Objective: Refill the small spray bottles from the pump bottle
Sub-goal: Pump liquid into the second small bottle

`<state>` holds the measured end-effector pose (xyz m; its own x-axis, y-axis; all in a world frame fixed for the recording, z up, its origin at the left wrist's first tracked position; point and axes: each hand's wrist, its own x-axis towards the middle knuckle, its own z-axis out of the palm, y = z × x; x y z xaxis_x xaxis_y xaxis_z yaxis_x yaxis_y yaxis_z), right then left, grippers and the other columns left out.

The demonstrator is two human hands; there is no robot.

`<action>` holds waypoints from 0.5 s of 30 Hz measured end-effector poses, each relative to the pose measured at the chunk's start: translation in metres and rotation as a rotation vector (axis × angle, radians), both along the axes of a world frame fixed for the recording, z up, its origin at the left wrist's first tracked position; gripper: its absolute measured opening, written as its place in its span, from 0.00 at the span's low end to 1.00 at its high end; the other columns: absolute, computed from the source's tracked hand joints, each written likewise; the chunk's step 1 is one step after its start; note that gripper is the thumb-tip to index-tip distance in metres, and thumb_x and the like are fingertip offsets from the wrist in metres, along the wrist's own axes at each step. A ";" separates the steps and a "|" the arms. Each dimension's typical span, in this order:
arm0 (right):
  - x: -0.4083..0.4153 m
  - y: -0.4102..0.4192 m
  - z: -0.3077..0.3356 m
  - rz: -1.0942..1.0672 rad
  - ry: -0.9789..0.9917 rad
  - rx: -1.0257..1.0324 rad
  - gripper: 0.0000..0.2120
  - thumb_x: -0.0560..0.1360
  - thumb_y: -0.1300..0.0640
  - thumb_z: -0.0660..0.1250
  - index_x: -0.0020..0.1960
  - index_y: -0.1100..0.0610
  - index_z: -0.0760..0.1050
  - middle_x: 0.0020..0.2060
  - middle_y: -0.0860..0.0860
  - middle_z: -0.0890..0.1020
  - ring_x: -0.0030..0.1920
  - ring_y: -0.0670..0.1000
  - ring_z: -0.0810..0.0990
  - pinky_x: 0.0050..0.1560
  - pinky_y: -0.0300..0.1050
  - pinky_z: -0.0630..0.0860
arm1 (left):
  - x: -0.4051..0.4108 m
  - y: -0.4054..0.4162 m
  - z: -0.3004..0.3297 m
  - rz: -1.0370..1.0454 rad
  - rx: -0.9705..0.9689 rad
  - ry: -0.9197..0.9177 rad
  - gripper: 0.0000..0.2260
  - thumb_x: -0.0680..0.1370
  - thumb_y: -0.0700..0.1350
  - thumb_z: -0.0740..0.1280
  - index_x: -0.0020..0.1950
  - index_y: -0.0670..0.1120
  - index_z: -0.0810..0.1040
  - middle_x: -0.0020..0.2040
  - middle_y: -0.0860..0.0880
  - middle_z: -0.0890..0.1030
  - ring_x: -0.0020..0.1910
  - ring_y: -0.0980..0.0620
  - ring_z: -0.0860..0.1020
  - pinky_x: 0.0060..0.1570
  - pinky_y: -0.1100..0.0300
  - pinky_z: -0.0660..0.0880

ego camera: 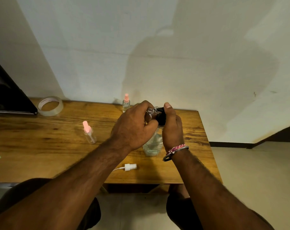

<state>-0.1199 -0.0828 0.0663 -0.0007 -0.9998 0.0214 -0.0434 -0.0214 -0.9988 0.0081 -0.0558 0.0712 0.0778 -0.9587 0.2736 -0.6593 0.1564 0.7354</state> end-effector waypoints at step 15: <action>0.000 0.003 0.003 0.075 -0.038 -0.026 0.27 0.79 0.37 0.56 0.47 0.56 0.84 0.40 0.48 0.88 0.45 0.44 0.86 0.44 0.32 0.78 | 0.002 -0.002 0.002 0.003 -0.031 0.020 0.11 0.75 0.51 0.66 0.55 0.50 0.77 0.43 0.53 0.81 0.40 0.53 0.78 0.36 0.58 0.71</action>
<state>-0.1200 -0.0795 0.0692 0.0730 -0.9961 0.0491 -0.0029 -0.0494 -0.9988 0.0102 -0.0576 0.0735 0.0869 -0.9496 0.3012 -0.6448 0.1768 0.7436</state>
